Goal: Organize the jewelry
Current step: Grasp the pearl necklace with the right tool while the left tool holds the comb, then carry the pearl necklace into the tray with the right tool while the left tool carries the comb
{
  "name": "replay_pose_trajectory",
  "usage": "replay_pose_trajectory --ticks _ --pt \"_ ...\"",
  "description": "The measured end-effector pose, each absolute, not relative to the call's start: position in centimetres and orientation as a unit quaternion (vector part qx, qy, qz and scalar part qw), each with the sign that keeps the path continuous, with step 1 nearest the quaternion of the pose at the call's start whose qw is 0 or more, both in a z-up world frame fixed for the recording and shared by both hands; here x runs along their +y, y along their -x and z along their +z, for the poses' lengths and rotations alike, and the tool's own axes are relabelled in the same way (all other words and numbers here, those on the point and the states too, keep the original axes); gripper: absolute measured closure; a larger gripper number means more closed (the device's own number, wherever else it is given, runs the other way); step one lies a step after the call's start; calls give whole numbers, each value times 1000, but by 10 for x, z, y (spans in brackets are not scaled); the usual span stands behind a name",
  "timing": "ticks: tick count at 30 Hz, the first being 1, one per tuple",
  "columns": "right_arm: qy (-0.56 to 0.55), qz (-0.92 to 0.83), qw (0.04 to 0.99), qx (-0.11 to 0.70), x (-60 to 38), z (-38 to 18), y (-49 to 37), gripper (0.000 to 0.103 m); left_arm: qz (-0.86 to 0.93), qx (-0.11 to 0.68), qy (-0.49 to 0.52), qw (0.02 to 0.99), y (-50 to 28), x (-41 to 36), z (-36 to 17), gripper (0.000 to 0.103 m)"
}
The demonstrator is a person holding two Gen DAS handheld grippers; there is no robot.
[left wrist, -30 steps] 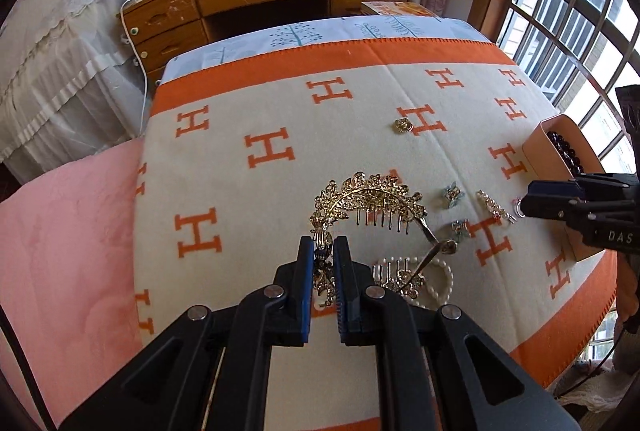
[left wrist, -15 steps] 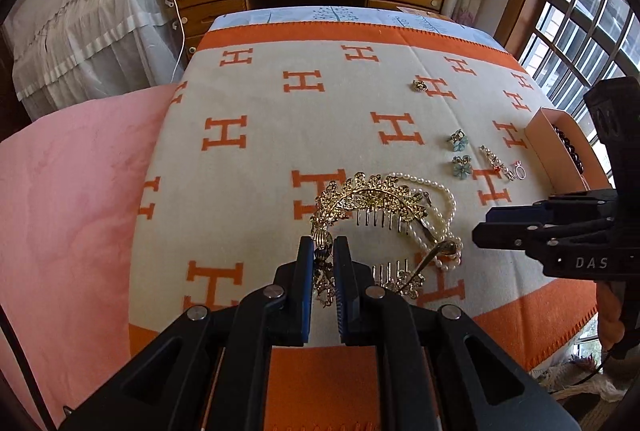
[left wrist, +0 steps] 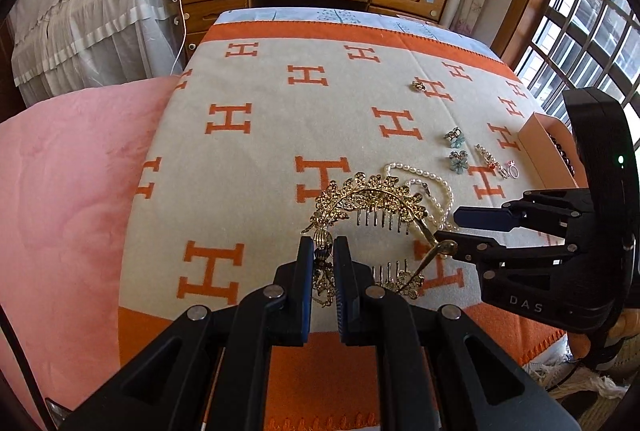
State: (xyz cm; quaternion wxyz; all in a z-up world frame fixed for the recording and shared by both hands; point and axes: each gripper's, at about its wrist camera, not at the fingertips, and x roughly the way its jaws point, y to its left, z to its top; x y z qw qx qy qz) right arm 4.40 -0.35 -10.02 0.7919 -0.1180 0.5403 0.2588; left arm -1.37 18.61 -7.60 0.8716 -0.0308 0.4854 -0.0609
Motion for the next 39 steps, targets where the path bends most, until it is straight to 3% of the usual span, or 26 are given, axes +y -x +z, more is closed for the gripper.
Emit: replay_pose_trajectory --ticks 6,9,25,39 --pt "178 258 799 514 9 -101 -33 74 -67 484 41 872 15 189 -77 95" --pt "169 257 802 511 1 -99 -34 91 -68 484 41 872 15 189 -78 95" --pt "9 299 820 489 -59 -66 -35 94 -80 477 27 875 16 167 -66 95" --pt "-137 262 889 350 -183 37 -18 94 -139 445 -14 885 4 93 -22 95"
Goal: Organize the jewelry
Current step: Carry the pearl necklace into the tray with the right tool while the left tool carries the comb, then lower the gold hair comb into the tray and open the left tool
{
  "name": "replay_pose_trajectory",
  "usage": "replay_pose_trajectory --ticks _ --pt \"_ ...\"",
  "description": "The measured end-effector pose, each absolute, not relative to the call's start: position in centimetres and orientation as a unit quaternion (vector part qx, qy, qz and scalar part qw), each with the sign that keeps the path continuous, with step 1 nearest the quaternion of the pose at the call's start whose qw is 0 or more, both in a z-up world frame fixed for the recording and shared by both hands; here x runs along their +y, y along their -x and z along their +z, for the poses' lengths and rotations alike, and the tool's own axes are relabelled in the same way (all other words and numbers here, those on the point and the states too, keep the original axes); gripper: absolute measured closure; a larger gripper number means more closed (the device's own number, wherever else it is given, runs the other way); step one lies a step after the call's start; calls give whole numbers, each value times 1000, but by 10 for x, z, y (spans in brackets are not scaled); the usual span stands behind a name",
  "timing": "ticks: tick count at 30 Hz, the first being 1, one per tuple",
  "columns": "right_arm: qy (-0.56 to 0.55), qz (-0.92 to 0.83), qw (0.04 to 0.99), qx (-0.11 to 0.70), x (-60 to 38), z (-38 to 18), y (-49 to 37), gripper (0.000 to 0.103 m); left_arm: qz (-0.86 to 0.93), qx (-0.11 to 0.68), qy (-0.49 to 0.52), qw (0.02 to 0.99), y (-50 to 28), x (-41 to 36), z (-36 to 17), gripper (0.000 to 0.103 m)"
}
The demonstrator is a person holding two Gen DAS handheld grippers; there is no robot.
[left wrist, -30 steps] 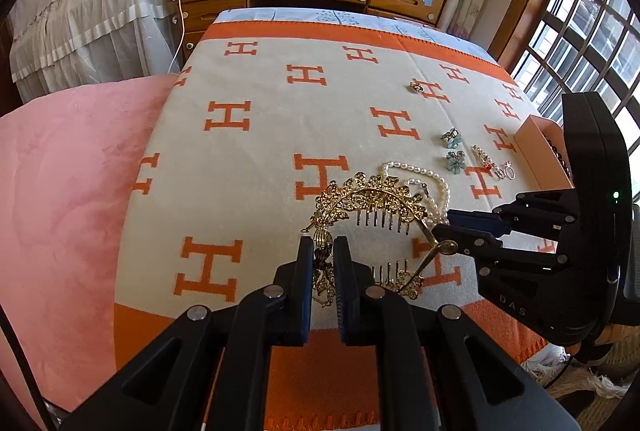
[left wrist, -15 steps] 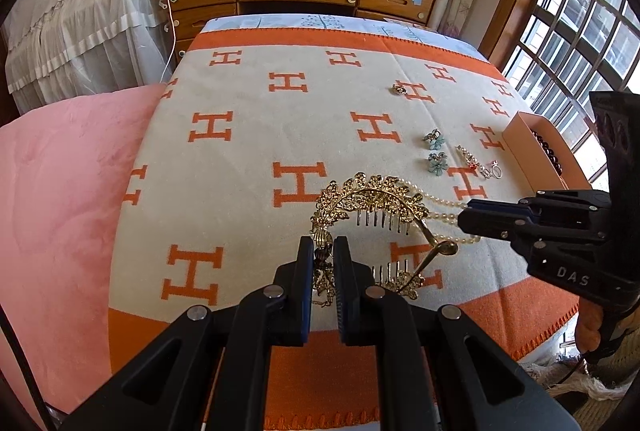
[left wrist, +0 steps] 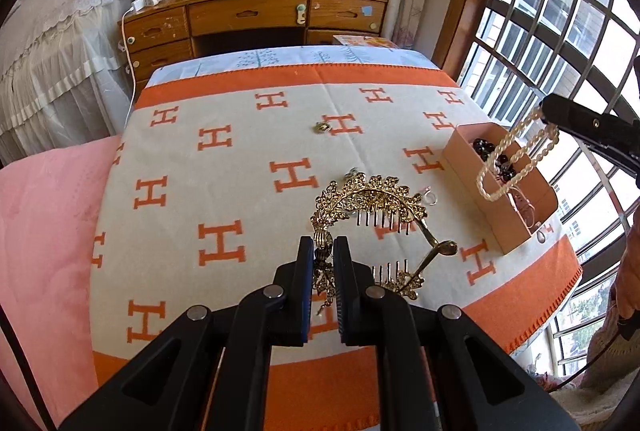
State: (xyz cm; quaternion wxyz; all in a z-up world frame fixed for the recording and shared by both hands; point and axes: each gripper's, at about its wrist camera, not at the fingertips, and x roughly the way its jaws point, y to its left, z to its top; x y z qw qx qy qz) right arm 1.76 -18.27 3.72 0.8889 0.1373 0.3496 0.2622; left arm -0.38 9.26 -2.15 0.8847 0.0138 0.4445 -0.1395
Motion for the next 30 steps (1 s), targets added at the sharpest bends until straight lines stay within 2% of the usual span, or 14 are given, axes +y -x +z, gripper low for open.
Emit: replay_pose_trajectory --ticks 7,15,21,30 --pt "-179 211 912 303 -250 54 -7 94 -187 421 -38 886 -18 26 7 95" --pt "-216 157 911 314 -305 27 -9 94 -243 407 -60 878 -40 -59 20 95" --pt "-231 140 907 322 -333 9 -8 94 -269 433 -70 858 -61 -118 -6 95" --pt "-238 125 898 349 -350 -21 -7 94 -271 485 -65 829 -78 -153 -58 95"
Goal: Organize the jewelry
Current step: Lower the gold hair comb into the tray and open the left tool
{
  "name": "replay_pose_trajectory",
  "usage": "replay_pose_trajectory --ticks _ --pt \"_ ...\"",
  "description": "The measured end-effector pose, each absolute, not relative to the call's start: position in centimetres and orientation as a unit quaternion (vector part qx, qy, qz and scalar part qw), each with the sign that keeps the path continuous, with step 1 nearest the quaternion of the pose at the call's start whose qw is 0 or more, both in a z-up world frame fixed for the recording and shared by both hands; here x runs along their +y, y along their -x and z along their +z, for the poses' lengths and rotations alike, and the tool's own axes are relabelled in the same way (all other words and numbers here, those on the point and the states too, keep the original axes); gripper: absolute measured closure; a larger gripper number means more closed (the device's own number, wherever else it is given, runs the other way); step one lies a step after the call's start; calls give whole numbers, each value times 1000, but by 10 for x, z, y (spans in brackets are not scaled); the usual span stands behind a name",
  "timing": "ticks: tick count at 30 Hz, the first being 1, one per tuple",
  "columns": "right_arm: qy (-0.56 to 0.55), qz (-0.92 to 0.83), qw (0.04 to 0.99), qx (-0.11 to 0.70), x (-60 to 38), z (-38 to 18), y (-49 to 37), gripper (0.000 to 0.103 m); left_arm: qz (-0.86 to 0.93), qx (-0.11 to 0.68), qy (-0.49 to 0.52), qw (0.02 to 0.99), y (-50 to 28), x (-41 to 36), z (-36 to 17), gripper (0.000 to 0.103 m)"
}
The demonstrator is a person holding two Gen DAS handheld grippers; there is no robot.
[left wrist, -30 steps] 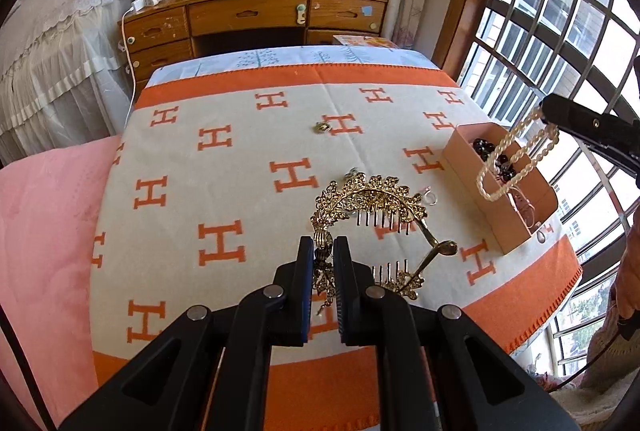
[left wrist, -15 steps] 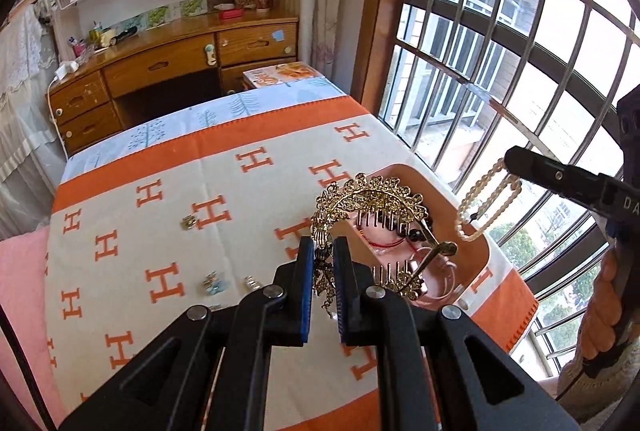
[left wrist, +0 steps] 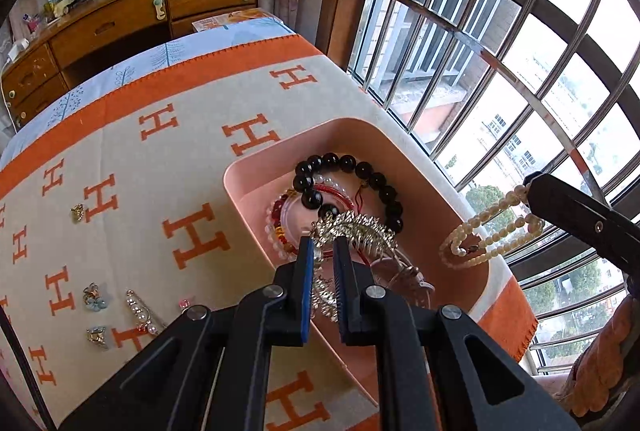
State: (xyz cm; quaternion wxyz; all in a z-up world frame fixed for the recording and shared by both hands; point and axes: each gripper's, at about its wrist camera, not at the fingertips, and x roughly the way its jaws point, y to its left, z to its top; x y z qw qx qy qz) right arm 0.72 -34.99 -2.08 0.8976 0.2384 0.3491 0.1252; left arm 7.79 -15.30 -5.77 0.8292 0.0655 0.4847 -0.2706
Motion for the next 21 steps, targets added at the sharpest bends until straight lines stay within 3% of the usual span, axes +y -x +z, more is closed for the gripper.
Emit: replay_pose_trajectory --ticks 9,13,19,21 --pt "-225 137 886 381 -342 -42 -14 94 -261 480 -53 836 -86 -145 -57 95" --pt "-216 142 885 387 -337 -44 -17 94 -253 470 -49 844 -79 -129 -49 89" --pt "-210 138 882 399 -331 -48 -23 93 -232 461 -51 855 -65 -103 -45 69" --pt "-210 131 879 409 -329 -51 -24 93 -221 455 -47 862 -60 -91 -43 44"
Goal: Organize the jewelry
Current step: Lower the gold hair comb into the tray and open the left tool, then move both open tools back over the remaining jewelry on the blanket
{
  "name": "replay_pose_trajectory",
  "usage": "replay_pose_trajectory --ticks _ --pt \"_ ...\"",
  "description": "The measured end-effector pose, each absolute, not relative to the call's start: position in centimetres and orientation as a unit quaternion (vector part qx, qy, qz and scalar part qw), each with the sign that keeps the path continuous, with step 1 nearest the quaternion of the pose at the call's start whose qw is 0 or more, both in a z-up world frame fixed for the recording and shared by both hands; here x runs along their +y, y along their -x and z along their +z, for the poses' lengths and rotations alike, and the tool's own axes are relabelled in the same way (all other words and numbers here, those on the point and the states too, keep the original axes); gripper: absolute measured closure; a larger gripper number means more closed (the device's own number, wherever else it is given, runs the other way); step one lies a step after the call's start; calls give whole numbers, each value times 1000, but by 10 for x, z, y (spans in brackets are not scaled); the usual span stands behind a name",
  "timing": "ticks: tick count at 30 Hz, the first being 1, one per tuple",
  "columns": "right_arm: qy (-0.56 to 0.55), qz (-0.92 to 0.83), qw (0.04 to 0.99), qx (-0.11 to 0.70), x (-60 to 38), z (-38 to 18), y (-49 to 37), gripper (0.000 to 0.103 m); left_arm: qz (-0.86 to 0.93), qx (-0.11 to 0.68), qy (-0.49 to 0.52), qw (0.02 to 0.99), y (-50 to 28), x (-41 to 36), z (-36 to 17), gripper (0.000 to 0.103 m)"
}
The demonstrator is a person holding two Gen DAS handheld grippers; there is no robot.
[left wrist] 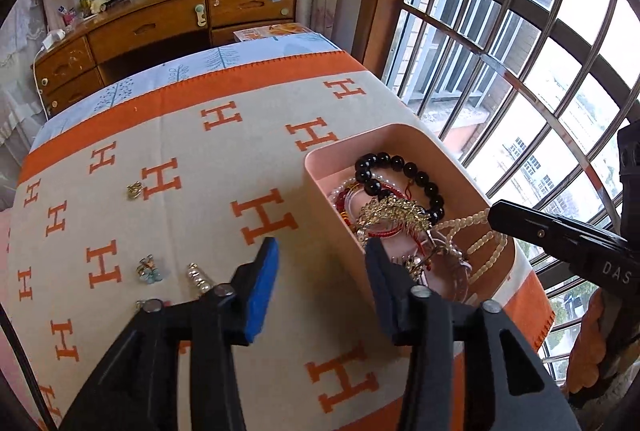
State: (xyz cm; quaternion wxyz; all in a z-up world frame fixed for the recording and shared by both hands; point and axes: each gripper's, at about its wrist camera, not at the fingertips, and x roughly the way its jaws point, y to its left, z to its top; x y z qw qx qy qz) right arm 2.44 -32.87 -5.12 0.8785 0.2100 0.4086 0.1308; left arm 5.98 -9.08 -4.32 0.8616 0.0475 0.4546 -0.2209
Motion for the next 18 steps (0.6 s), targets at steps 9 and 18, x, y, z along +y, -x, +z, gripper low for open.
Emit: replay_pose_trajectory --ticks 9,18 --pt "-200 120 876 422 -316 -51 -24 81 -133 435 -40 890 -37 -23 -40 22" --pt "-171 147 881 415 -282 -39 -21 70 -66 446 -17 893 -17 43 -49 21"
